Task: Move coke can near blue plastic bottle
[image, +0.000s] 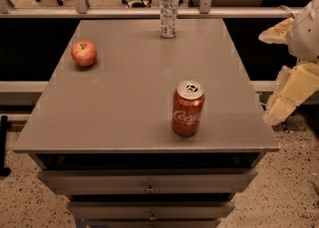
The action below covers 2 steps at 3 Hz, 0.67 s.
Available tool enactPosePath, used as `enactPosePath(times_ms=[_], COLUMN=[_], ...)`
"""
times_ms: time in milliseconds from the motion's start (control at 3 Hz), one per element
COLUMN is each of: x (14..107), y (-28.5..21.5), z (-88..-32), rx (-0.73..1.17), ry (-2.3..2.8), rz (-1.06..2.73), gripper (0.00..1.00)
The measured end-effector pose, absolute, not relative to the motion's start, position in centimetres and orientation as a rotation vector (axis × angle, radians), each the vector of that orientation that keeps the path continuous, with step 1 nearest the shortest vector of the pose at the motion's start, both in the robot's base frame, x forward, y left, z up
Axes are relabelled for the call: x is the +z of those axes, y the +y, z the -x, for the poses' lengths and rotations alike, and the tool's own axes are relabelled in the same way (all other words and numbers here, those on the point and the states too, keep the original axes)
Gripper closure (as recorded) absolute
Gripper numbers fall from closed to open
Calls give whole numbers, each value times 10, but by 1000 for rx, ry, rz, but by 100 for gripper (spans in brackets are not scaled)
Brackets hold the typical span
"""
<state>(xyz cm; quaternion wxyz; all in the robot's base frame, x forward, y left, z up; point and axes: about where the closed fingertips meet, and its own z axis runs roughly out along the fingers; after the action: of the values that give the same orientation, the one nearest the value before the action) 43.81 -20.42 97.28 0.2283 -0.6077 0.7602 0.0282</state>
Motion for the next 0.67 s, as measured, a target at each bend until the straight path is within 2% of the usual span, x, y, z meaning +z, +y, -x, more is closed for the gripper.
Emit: enactPosePath(times_ms=[667], x=[950], y=[-173], z=[-446], rx=[419], ry=[1844], rz=[1602], gripper=[0])
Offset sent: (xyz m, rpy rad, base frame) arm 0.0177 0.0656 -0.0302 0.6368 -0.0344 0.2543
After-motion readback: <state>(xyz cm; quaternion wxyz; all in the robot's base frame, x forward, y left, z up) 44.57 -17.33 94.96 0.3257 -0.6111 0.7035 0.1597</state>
